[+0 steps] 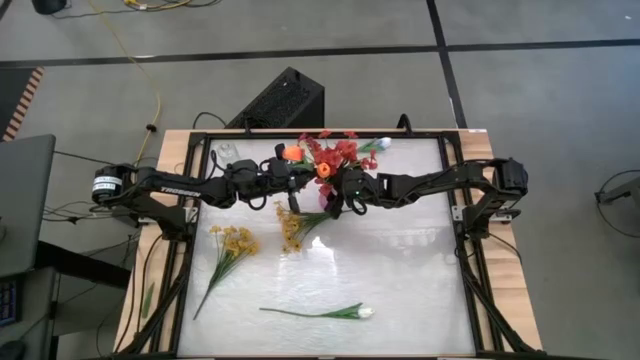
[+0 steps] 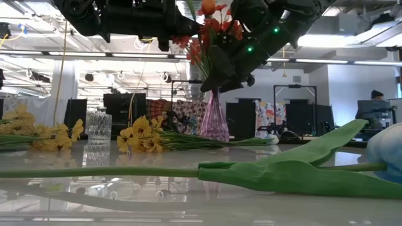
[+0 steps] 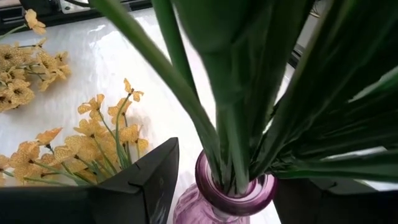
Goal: Sort flowers into vase by color
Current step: Put the orange tulip into the violet vase
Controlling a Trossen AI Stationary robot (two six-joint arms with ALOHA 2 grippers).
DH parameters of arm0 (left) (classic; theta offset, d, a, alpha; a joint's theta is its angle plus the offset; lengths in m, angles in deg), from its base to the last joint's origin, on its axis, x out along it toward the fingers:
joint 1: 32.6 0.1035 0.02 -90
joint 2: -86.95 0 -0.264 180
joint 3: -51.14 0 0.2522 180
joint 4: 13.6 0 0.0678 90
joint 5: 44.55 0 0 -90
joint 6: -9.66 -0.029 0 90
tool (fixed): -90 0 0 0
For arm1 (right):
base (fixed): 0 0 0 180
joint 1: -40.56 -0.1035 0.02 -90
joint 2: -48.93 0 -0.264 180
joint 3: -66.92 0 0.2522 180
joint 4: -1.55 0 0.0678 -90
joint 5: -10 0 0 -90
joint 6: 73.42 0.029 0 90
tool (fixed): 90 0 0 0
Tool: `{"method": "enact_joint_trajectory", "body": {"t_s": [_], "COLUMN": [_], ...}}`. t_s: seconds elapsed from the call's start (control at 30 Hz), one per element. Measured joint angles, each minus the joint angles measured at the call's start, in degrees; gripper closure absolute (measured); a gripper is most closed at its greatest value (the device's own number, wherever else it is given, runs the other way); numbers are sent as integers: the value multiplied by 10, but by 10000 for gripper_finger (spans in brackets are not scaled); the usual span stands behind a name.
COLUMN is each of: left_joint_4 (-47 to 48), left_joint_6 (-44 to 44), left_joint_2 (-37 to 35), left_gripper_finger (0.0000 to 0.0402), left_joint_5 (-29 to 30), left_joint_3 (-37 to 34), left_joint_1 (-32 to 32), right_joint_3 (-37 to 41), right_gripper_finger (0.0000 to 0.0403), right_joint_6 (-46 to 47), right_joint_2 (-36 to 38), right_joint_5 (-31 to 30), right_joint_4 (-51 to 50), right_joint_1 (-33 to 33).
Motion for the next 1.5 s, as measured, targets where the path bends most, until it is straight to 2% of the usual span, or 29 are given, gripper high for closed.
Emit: {"method": "enact_joint_trajectory", "body": {"t_s": [0.33,0.73,1.1,1.5], "left_joint_4": [2,3,3,15], "left_joint_6": [1,9,9,19], "left_joint_2": [-5,-5,-5,-5], "left_gripper_finger": [401,401,401,401], "left_joint_5": [0,0,-1,-2], "left_joint_3": [0,0,0,0], "left_joint_1": [0,0,-3,-4], "right_joint_3": [0,0,1,43], "right_gripper_finger": [154,154,154,154], "right_joint_6": [2,35,36,32], "right_joint_2": [35,33,33,32], "right_joint_5": [3,19,20,42], "right_joint_4": [-88,-114,-116,-48], "right_joint_1": [0,-2,-2,9]}}
